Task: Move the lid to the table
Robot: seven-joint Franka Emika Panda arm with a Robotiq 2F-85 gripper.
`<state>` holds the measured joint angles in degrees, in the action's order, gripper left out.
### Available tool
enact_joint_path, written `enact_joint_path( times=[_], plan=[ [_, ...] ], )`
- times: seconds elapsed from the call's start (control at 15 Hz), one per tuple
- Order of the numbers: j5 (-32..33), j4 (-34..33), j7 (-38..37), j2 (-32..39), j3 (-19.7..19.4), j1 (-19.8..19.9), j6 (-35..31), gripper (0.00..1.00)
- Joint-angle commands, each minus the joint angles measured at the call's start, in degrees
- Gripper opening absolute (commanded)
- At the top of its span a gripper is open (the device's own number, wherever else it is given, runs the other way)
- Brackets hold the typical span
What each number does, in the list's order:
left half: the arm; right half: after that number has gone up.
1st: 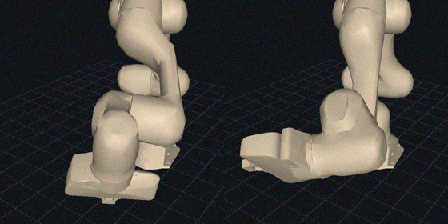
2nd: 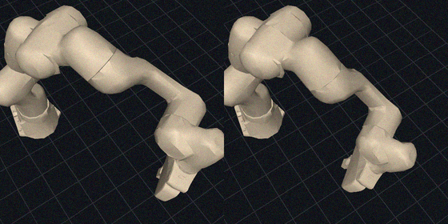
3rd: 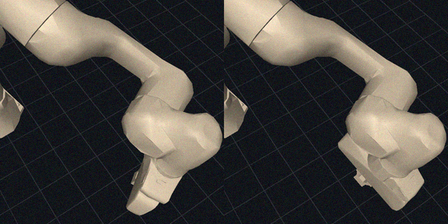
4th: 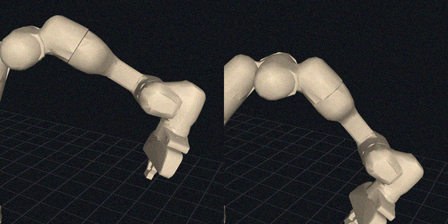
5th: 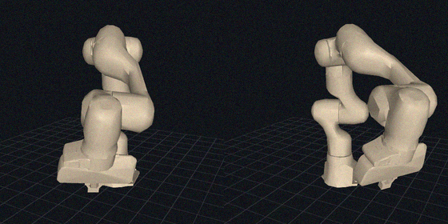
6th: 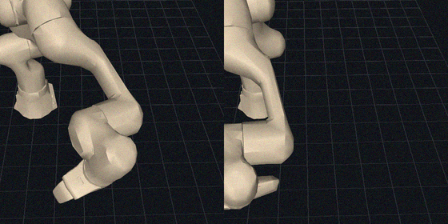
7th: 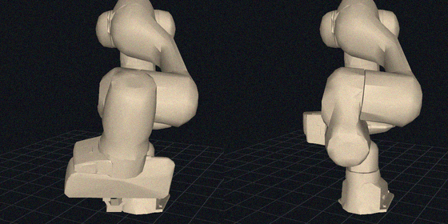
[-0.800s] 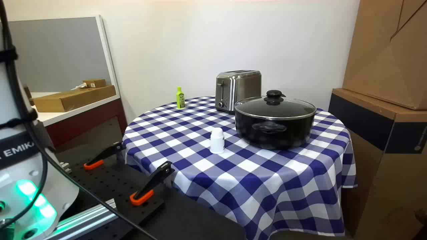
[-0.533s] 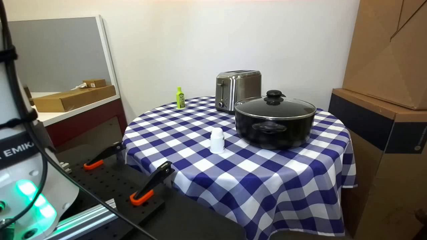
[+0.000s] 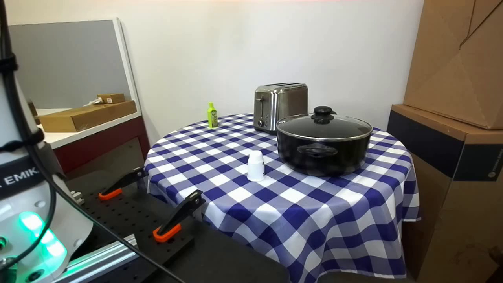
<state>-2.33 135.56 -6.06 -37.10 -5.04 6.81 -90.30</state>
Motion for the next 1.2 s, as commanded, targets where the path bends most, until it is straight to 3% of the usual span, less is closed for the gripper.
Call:
enact_joint_path(
  times=[0.0, 0.6, 1.13],
  plan=[
    [0.8, 0.6, -1.9, 4.0, 0.1, 1.7, -6.5, 1.00],
    [4.7, -2.2, -8.3, 18.4, -0.6, 6.0, -23.6, 1.00],
    [4.2, -9.8, -14.3, 32.3, -1.4, 4.9, -34.8, 1.00]
  ],
)
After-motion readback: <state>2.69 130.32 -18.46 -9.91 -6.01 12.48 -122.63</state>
